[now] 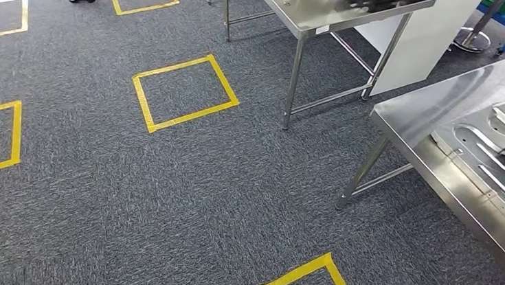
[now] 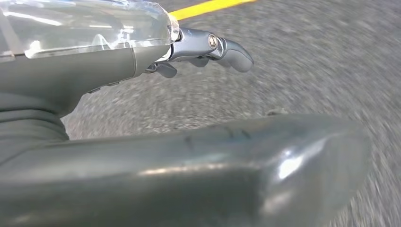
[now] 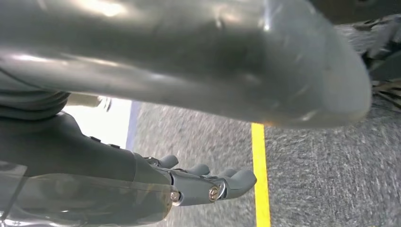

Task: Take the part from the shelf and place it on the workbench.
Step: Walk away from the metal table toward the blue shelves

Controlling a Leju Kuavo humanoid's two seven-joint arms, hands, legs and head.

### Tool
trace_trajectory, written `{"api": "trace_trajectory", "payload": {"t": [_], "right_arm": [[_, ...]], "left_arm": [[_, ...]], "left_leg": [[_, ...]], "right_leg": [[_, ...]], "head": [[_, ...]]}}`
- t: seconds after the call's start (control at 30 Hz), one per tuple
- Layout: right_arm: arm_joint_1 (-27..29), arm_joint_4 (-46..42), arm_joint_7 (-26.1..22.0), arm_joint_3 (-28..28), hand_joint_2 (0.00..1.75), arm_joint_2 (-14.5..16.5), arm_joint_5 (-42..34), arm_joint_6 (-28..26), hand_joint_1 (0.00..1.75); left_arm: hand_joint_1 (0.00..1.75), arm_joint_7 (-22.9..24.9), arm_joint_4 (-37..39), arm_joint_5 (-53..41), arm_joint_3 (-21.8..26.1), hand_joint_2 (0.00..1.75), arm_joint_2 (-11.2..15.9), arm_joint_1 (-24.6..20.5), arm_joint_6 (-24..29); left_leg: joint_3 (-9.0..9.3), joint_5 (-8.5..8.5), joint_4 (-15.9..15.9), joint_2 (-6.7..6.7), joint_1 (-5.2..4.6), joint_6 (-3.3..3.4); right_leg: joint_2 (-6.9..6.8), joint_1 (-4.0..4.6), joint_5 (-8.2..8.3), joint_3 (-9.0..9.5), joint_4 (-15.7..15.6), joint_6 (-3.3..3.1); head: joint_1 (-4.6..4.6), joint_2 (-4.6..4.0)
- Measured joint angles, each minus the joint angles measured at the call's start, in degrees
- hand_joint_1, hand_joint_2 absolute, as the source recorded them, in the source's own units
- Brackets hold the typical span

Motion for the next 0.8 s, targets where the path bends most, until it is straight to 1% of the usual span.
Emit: {"api": "trace_trajectory", "payload": {"t": [0.03, 0.07, 0.1, 0.13, 0.17, 0.2, 0.23, 0.27, 0.3, 0.33, 0.37, 0.4, 0.43, 0.47, 0.5, 0.53, 0.57, 0.6, 0.63, 0.67, 0.7, 0.77, 0.8], "right_arm": [[-0.08, 0.01, 0.27, 0.48, 0.0, 0.05, 0.58, 0.12, 0.0], [-0.16, 0.01, 0.44, 0.95, 0.0, 0.11, 1.06, 0.23, 0.0], [-0.21, 0.01, 0.59, 1.41, 0.0, 0.18, 1.53, 0.31, 0.0], [-0.24, 0.0, 0.69, 1.82, 0.0, 0.25, 1.95, 0.37, 0.0], [-0.29, -0.01, 0.8, 2.24, 0.0, 0.28, 2.39, 0.45, 0.0], [-0.4, -0.01, 0.92, 2.65, 0.0, 0.31, 2.84, 0.55, 0.0], [-0.57, -0.01, 1.03, 3.07, 0.0, 0.33, 3.27, 0.64, 0.0], [-0.75, -0.01, 1.12, 3.5, 0.0, 0.33, 3.68, 0.73, 0.0], [-0.88, -0.01, 1.15, 3.89, 0.0, 0.34, 4.01, 0.8, 0.0], [-0.92, -0.01, 1.17, 4.24, 0.0, 0.34, 4.32, 0.85, 0.0], [-0.89, -0.01, 1.15, 4.55, 0.0, 0.34, 4.59, 0.89, 0.0], [-0.84, 0.0, 1.1, 4.81, 0.0, 0.34, 4.82, 0.92, 0.0], [-0.81, 0.01, 1.02, 5.04, 0.0, 0.34, 5.02, 0.96, 0.0], [-0.79, 0.03, 0.9, 5.28, 0.0, 0.35, 5.19, 1.01, 0.0], [-0.79, 0.05, 0.74, 5.51, 0.0, 0.36, 5.38, 1.04, 0.0], [-0.79, 0.07, 0.59, 5.72, 0.0, 0.36, 5.59, 1.08, 0.0], [-0.8, 0.08, 0.42, 5.92, 0.0, 0.36, 5.81, 1.08, 0.0], [-0.79, 0.09, 0.27, 6.08, 0.0, 0.36, 6.0, 1.08, 0.0], [-0.79, 0.11, 0.15, 6.21, 0.0, 0.36, 6.18, 1.09, 0.0], [-0.81, 0.14, 0.07, 6.35, 0.0, 0.37, 6.38, 1.12, 0.0], [-0.89, 0.16, 0.03, 6.55, 0.0, 0.39, 6.59, 1.17, 0.0], [-1.17, 0.17, 0.02, 6.96, 0.0, 0.47, 6.92, 1.25, 0.0], [-1.28, 0.17, 0.02, 7.1, 0.0, 0.54, 7.0, 1.26, 0.0]], "left_arm": [[0.0, 0.07, 0.0, 0.45, 0.42, 0.0, -0.05, 0.05, 0.53], [0.0, 0.16, 0.0, 0.78, 0.82, 0.0, -0.09, 0.07, 1.0], [0.0, 0.27, 0.0, 1.14, 1.19, 0.0, -0.14, 0.01, 1.49], [0.0, 0.37, 0.0, 1.45, 1.5, 0.0, -0.21, -0.11, 1.97], [0.0, 0.45, 0.0, 1.77, 1.82, 0.0, -0.32, -0.22, 2.5], [0.0, 0.51, 0.0, 2.13, 2.15, 0.0, -0.47, -0.26, 3.11], [0.0, 0.56, 0.0, 2.49, 2.5, 0.0, -0.64, -0.24, 3.75], [0.0, 0.6, 0.0, 2.8, 2.87, 0.0, -0.86, -0.15, 4.36], [0.0, 0.67, 0.0, 3.06, 3.2, 0.0, -1.1, -0.1, 4.91], [0.0, 0.75, 0.0, 3.26, 3.47, 0.0, -1.36, -0.15, 5.39], [0.0, 0.83, 0.0, 3.38, 3.67, 0.0, -1.62, -0.28, 5.75], [0.0, 0.89, 0.0, 3.48, 3.85, 0.0, -1.81, -0.43, 6.06], [0.0, 0.92, 0.0, 3.51, 4.04, 0.0, -1.96, -0.54, 6.29], [0.0, 0.93, 0.0, 3.55, 4.23, 0.0, -2.09, -0.57, 6.48], [0.0, 0.93, 0.0, 3.61, 4.39, 0.0, -2.21, -0.54, 6.62], [0.0, 0.94, 0.0, 3.68, 4.51, 0.0, -2.34, -0.5, 6.72], [0.0, 0.95, 0.0, 3.77, 4.59, 0.0, -2.49, -0.47, 6.8], [0.0, 0.95, 0.0, 3.85, 4.63, 0.0, -2.62, -0.49, 6.84], [0.0, 0.95, 0.0, 3.9, 4.67, 0.0, -2.74, -0.56, 6.9], [0.0, 0.95, 0.0, 3.94, 4.7, 0.0, -2.82, -0.64, 6.98], [0.0, 0.95, 0.0, 3.95, 4.75, 0.0, -2.87, -0.68, 7.08], [0.0, 0.96, 0.0, 3.97, 4.85, 0.0, -2.9, -0.6, 7.28], [0.0, 0.97, 0.0, 3.97, 4.89, 0.0, -2.91, -0.5, 7.37]], "left_leg": [[1.14, 1.32, -1.88, 0.27, -0.01, 0.06], [3.2, 3.19, -5.57, 0.81, -0.04, 0.24], [5.55, 4.74, -9.94, 2.1, -0.2, 0.54], [7.39, 5.8, -13.45, 3.19, -0.45, 0.96], [8.48, 6.29, -15.69, 3.98, -0.69, 1.37], [8.79, 6.32, -16.64, 4.33, -0.92, 1.74], [8.67, 6.45, -16.75, 3.71, -1.01, 2.07], [8.68, 6.64, -16.95, 3.12, -0.88, 2.38], [8.72, 6.86, -17.17, 2.58, -0.74, 2.7], [8.78, 7.12, -17.39, 2.01, -0.6, 3.06], [8.78, 7.35, -17.54, 1.48, -0.48, 3.37], [8.61, 7.48, -17.55, 0.9, -0.51, 3.56], [8.45, 7.57, -17.53, 0.26, -0.53, 3.69], [8.35, 7.62, -17.51, -0.43, -0.55, 3.71], [8.33, 7.67, -17.48, -1.17, -0.55, 3.68], [8.36, 7.7, -17.43, -1.95, -0.53, 3.61], [8.42, 7.7, -17.33, -2.72, -0.51, 3.5], [8.4, 7.68, -17.18, -3.45, -0.5, 3.32], [8.25, 7.63, -16.92, -4.16, -0.54, 3.06], [8.01, 7.61, -16.72, -4.75, -0.56, 2.74], [7.75, 7.65, -16.59, -5.32, -0.54, 2.34], [7.37, 7.83, -16.6, -6.32, -0.38, 1.55], [7.15, 7.63, -16.24, -5.77, -0.35, 1.26]], "right_leg": [[-0.67, 0.06, -0.07, 0.05, 0.04, 0.04], [-1.32, 0.11, -0.17, 0.16, 0.09, 0.12], [-1.95, 0.24, -0.32, 0.29, 0.16, 0.28], [-2.52, 0.4, -0.49, 0.4, 0.26, 0.5], [-3.08, 0.54, -0.62, 0.49, 0.33, 0.76], [-3.61, 0.66, -0.72, 0.57, 0.36, 1.02], [-4.14, 0.7, -0.77, 0.66, 0.35, 1.27], [-4.18, 0.62, -0.94, 0.75, 0.44, 1.61], [-3.3, 0.52, -1.46, 0.66, 0.96, 1.99], [-1.84, 0.4, -2.59, 0.1, 2.42, 2.36], [-0.08, 0.23, -4.29, -1.08, 5.08, 2.69], [1.35, 0.12, -6.26, -2.8, 8.71, 2.87], [2.01, 0.03, -8.05, -4.75, 12.72, 3.0], [2.21, -0.06, -8.97, -6.31, 15.81, 3.09], [2.27, -0.16, -8.76, -7.04, 17.1, 3.16], [2.36, -0.29, -7.38, -6.69, 16.08, 3.2], [2.72, -0.45, -5.17, -5.36, 12.99, 3.19], [3.93, -0.63, -2.97, -3.58, 8.82, 3.11], [5.17, -0.76, -1.4, -2.01, 5.11, 2.99], [6.16, -0.81, -0.56, -1.02, 2.64, 2.82], [6.76, -0.76, -0.4, -0.62, 1.48, 2.58], [5.77, -0.65, -0.3, -0.57, 1.24, 1.95], [5.12, -0.67, -0.16, -0.45, 1.01, 1.53]], "head": [[0.0, 0.0], [0.0, 0.0], [0.0, 0.0], [0.01, 0.0], [0.01, 0.0], [0.01, 0.0], [0.01, 0.0], [0.01, 0.0], [0.01, 0.0], [0.0, 0.0], [0.0, 0.0], [0.0, 0.0], [0.0, 0.0], [0.01, 0.0], [0.01, 0.0], [0.01, 0.0], [0.01, 0.0], [0.01, 0.0], [0.01, 0.0], [0.01, 0.0], [0.01, 0.0], [0.0, 0.0], [0.0, 0.0]]}}
